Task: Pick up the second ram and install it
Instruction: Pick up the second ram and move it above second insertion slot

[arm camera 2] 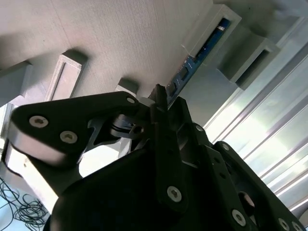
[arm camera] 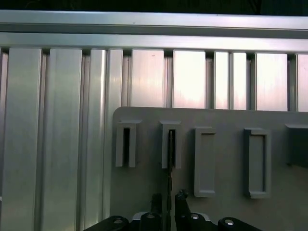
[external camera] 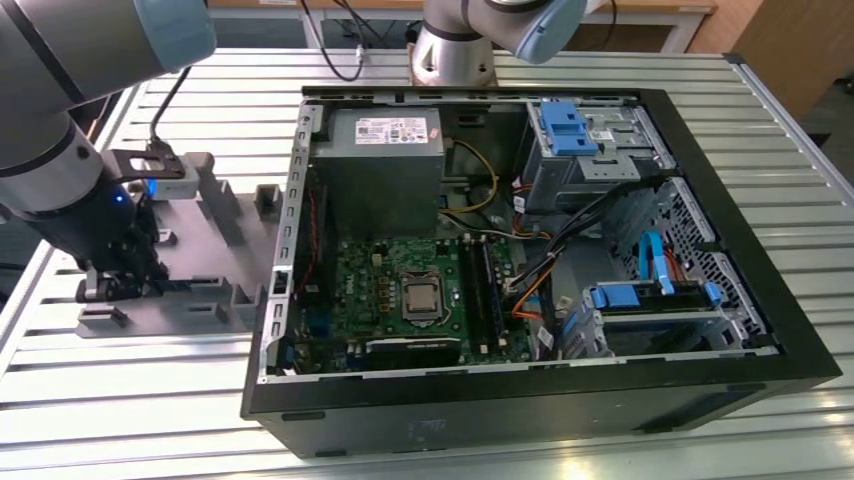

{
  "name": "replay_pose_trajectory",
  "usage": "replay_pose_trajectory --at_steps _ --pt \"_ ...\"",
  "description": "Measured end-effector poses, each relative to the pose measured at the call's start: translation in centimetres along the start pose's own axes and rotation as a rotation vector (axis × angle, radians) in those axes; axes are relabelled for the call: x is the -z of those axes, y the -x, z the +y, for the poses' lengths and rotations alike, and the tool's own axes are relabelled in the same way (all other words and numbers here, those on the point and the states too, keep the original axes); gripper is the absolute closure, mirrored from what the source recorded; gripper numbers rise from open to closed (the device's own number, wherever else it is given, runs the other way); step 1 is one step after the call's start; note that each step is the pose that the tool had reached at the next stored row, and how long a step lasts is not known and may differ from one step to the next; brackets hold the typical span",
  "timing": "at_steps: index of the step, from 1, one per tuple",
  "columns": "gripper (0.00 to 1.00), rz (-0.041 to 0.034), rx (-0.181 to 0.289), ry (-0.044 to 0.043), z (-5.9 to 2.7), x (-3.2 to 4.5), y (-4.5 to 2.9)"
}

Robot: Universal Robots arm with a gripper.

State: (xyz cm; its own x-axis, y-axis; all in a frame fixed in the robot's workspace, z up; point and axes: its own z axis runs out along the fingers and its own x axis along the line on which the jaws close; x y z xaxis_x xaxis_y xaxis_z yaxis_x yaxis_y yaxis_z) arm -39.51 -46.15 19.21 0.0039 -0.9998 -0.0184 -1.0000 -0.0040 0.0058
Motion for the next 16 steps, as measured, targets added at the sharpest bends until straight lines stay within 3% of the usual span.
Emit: replay_pose_trajectory --at_steps 1,2,11,13,14,16 --pt "0.69 -0.0003 0.000 -0.0002 0.01 -0.05 0.00" --pt "0.76 -0.0003 0.000 -0.0001 0.03 -0.08 0.00" --pt "0.76 -0.0027 0.000 -0.0006 0.25 -0.45 0.00" --pt "0.78 -0.0030 0.000 -0.0007 0.26 -0.46 0.00" --pt "0.84 -0.0030 0.000 -0.0007 0.26 -0.47 0.00" --pt "0.84 -0.0031 0.000 -0.0007 0.26 -0.47 0.00"
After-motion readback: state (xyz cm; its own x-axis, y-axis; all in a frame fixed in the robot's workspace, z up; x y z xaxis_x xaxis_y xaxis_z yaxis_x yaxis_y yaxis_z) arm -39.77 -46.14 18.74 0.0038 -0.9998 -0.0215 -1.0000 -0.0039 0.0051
